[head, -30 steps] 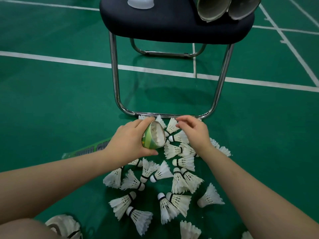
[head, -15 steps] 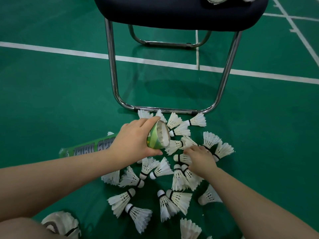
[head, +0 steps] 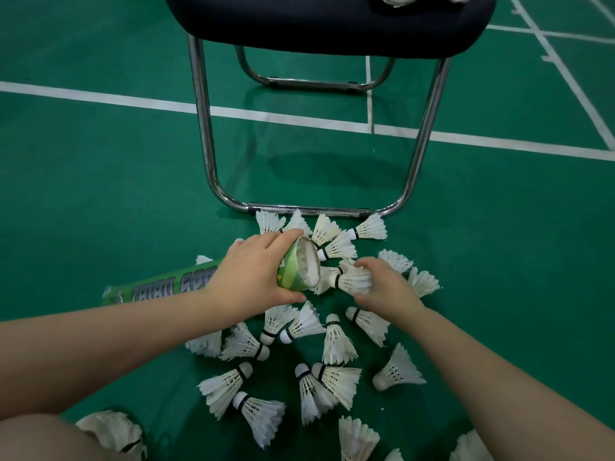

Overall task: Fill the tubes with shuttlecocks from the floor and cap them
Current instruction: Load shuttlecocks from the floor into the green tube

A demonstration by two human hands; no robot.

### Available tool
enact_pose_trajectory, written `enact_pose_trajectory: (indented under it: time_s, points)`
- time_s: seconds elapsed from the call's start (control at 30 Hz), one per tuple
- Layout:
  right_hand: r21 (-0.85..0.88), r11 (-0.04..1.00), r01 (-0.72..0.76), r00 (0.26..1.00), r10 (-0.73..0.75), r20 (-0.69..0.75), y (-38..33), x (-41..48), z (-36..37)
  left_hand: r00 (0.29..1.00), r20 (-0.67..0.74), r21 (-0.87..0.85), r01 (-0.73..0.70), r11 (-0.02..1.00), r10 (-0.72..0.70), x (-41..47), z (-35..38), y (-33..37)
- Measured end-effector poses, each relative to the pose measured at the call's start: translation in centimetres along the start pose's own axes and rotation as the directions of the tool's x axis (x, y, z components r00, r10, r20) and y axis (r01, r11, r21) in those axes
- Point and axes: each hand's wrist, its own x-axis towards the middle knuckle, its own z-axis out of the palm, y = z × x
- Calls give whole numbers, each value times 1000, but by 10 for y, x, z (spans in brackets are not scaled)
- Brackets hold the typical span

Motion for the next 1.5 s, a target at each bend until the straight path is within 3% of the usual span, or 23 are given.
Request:
enact_pose_trajectory:
  time_s: [0.1,0.23,0.3,0.5,0.7,0.87,0.93,1.1,1.27,1.43,1.5]
  points:
    - [425,904,39,989,25,-144,-19,-11,-23,1000,3,-5,3,1000,-3,0,0,0]
    - [626,731,272,945,-79,-318,-56,-25,-52,1000,2,-8,8,1000,-8,1,1,2]
    - [602,735,313,943,-166,-288,-75,-34,-55,1000,-8,-18,-1,1000,0,1,1,4]
    - [315,880,354,935,-324,-146,-107,-45,-24,998,-57,-51,-26,998,23,-1,1,7]
    - [246,863,441,874,-350,-339,-100,-51,-21,996,-83,-49,-13,999,9,-2,-1,3]
    - [177,869,462,836,-360,-414,-97,-53,-28,998,-63,-55,-17,998,14,-2,0,4]
    - [207,872,443,871,-364,-329,-99,-53,-28,997,-72,-60,-10,998,6,-1,-1,5]
    - [199,915,350,924,-372,89,-104,-46,-26,999,-50,-61,-17,998,14,-4,0,8]
    - [194,938,289,881,-339,331,-119,-40,-29,1000,-22,-45,-21,999,20,-5,1,13]
    - [272,928,253,876,-339,342,-118,-39,-18,998,-18,-31,-57,998,57,-9,3,13]
    - [397,874,279,926,-354,129,-113,-43,-22,998,-48,-45,-42,998,40,-6,1,10]
